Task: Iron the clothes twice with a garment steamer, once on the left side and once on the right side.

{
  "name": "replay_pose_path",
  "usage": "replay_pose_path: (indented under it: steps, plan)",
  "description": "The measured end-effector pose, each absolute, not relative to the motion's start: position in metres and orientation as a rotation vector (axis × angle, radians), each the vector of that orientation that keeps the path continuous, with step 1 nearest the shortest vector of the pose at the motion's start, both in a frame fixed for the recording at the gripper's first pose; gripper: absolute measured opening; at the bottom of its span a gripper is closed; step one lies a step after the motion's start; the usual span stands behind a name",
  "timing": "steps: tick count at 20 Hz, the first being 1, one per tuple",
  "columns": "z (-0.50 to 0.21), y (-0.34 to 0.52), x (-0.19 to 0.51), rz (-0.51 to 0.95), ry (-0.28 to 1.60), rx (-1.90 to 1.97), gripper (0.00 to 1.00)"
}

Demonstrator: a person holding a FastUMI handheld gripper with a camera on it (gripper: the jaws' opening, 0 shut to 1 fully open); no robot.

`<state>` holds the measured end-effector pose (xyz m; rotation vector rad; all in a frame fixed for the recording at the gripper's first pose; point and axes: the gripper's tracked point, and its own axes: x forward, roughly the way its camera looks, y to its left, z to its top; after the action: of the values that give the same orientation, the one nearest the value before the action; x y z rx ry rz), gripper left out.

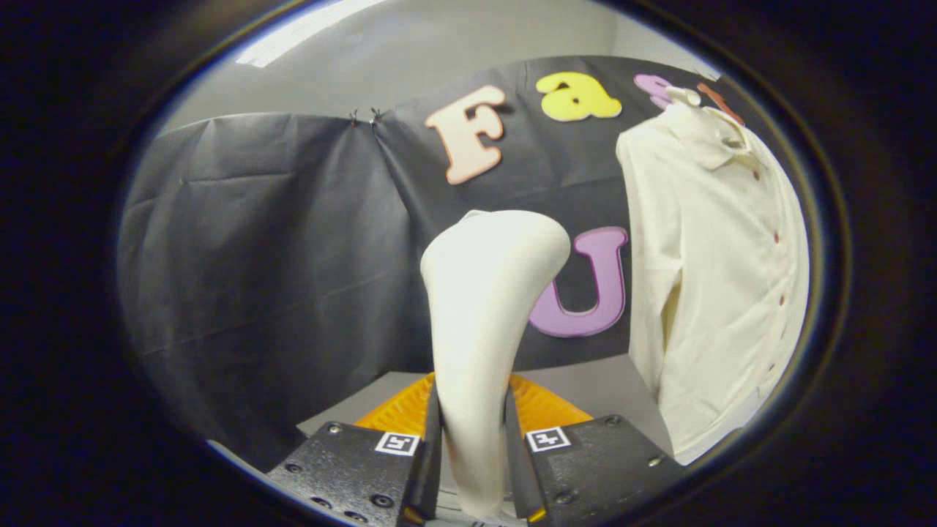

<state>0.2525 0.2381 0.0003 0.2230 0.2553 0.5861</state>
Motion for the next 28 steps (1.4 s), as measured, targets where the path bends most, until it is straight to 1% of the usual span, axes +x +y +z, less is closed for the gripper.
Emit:
replay_pose_path:
  steps: [5,12,18,22,28]
  plan:
    - [0.064,0.180,0.239,0.484,0.191,0.173,0.39]
    - [0.085,0.112,0.259,0.378,0.131,0.113,0.39]
    - [0.073,0.074,0.303,0.292,0.116,0.101,0.39]
    - [0.037,0.055,0.336,0.201,0.172,0.094,0.39]
    - [0.005,0.019,0.357,0.135,0.226,0.121,0.39]
